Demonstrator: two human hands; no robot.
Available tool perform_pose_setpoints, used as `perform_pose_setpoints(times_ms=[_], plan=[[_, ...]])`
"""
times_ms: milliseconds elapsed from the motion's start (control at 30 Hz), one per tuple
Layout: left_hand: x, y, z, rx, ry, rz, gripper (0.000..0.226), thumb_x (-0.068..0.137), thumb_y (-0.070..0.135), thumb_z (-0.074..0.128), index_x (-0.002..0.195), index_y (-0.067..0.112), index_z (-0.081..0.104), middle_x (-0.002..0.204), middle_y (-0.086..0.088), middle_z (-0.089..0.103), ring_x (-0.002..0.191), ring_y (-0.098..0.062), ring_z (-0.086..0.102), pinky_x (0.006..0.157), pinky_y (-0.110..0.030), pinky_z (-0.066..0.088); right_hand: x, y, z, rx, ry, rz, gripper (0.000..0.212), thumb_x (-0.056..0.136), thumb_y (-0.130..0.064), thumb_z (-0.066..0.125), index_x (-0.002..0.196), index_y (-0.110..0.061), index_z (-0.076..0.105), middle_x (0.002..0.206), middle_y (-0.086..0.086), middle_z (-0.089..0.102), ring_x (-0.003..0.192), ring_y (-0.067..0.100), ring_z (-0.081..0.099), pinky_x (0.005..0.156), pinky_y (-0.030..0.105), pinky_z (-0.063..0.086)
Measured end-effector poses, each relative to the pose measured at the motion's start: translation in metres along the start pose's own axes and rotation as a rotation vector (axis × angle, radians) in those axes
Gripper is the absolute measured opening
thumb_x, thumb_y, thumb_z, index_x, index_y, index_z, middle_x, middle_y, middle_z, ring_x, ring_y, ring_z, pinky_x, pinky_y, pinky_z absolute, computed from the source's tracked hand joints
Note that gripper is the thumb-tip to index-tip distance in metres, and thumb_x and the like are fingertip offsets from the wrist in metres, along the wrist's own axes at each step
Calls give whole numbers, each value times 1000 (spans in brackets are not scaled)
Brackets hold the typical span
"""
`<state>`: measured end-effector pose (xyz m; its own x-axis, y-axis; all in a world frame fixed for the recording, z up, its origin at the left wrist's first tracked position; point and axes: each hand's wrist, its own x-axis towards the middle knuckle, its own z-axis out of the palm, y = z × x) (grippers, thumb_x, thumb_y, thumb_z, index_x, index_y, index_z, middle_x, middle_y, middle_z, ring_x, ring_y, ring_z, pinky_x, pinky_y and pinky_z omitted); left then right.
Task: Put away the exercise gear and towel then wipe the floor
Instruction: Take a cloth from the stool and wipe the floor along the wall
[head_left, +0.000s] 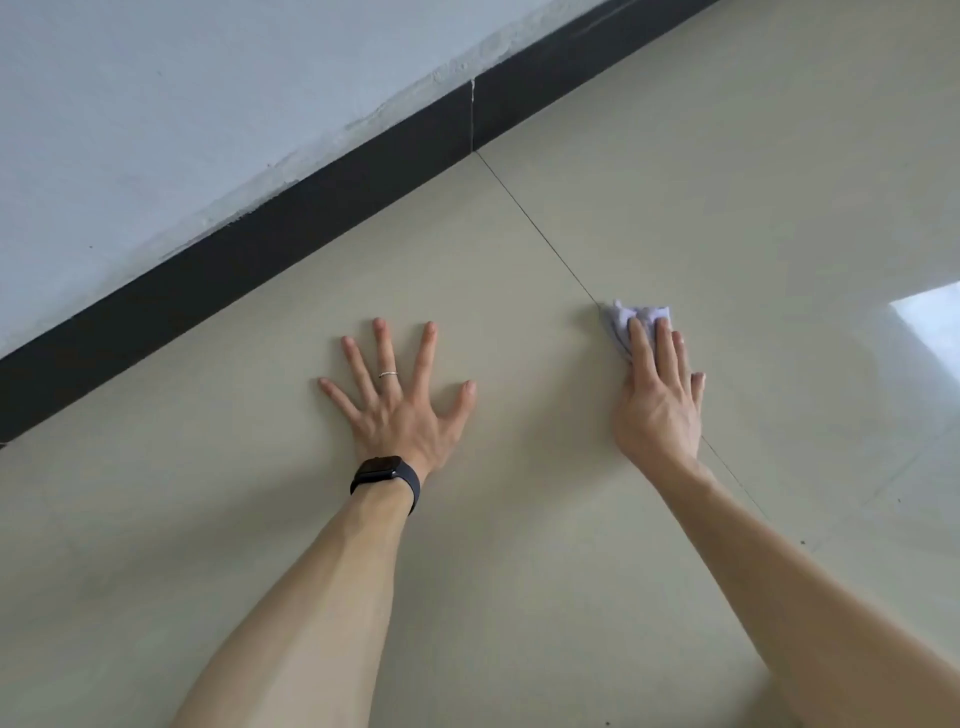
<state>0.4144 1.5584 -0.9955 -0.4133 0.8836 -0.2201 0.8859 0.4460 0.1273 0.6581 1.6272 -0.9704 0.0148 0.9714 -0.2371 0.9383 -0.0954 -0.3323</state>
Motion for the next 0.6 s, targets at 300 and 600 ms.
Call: perform_pose_setpoints(times_ms=[300,600], plan=[[8,-10,-5,-8,-145,85,84,83,83,19,151,45,-16,160,-9,-27,144,-41,-26,106,-73,-12,-132,44,28,-218,-96,-628,84,83,4,44,155,-33,24,165,-4,15,152,18,14,119,49,22],[-109,-113,20,-25,10,364,74,90,64,29,156,32,21,166,0,6,152,-26,7,118,-60,10,-150,45,23,72,115,385,77,91,-4,36,156,-38,11,166,-7,-1,152,13,-5,123,50,2]])
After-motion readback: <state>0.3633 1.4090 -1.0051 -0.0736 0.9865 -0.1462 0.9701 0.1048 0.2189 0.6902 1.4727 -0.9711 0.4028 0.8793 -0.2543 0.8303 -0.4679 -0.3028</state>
